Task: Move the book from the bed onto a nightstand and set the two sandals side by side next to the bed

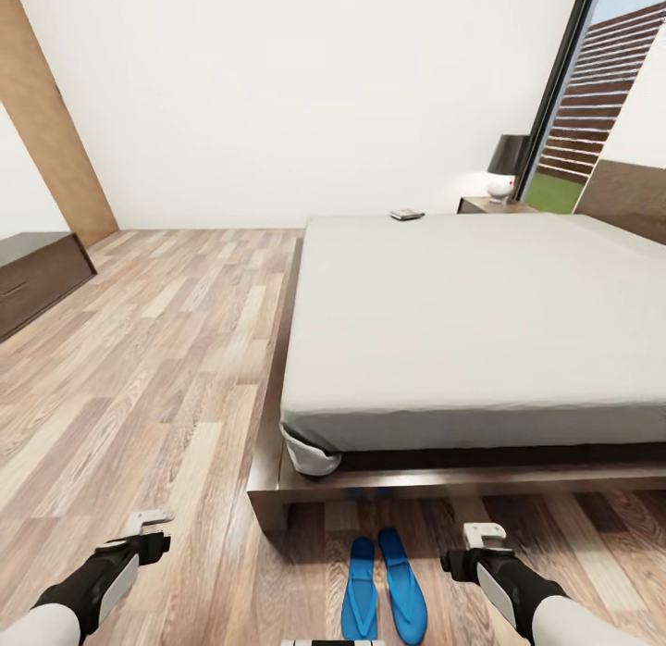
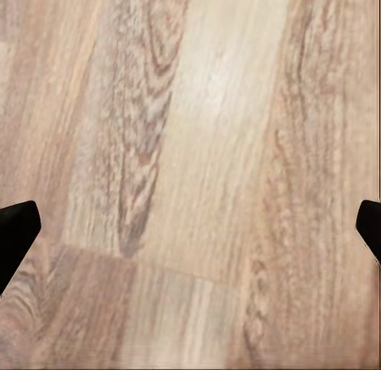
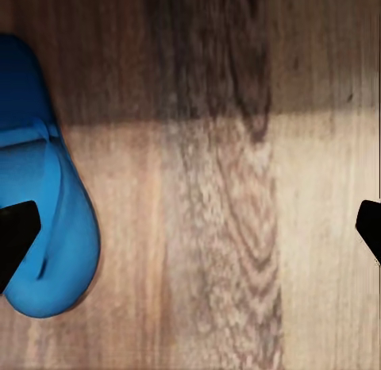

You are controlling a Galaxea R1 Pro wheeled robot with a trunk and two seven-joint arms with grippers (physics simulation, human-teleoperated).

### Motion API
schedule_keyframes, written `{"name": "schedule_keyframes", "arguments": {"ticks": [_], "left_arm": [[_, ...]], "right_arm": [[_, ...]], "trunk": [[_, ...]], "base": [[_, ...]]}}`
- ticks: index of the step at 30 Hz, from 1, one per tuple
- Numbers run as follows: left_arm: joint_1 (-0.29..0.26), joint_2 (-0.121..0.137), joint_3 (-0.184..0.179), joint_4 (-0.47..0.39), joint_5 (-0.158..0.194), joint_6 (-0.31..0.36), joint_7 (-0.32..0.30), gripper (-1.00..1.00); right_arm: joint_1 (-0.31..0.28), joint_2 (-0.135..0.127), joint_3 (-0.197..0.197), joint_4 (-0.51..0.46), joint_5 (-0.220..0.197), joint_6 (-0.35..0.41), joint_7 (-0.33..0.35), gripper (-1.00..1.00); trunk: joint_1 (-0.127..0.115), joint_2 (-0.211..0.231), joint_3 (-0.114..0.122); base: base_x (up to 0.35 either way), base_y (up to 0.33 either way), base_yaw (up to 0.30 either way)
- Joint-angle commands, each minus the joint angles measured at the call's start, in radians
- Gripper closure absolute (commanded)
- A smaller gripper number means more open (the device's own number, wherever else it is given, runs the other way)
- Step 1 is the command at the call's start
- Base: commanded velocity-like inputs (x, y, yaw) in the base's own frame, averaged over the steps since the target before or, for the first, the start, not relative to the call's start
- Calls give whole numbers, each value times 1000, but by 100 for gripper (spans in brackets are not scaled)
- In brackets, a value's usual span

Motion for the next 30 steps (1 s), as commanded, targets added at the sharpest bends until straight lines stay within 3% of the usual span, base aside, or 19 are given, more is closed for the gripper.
{"name": "schedule_keyframes", "arguments": {"ticks": [1,9,30], "left_arm": [[0,-2,-4,14,10,-7,6,-100],[0,-13,-6,80,9,-59,10,-100],[0,-20,-6,93,9,-98,11,-100]], "right_arm": [[0,0,8,4,-10,-2,-2,-100],[4,4,8,53,-10,-61,-1,-100],[6,16,8,98,-10,-96,-1,-100]], "trunk": [[-1,0,3],[-4,2,34],[-14,7,115]], "base": [[0,0,0],[0,0,0],[0,0,0]]}}
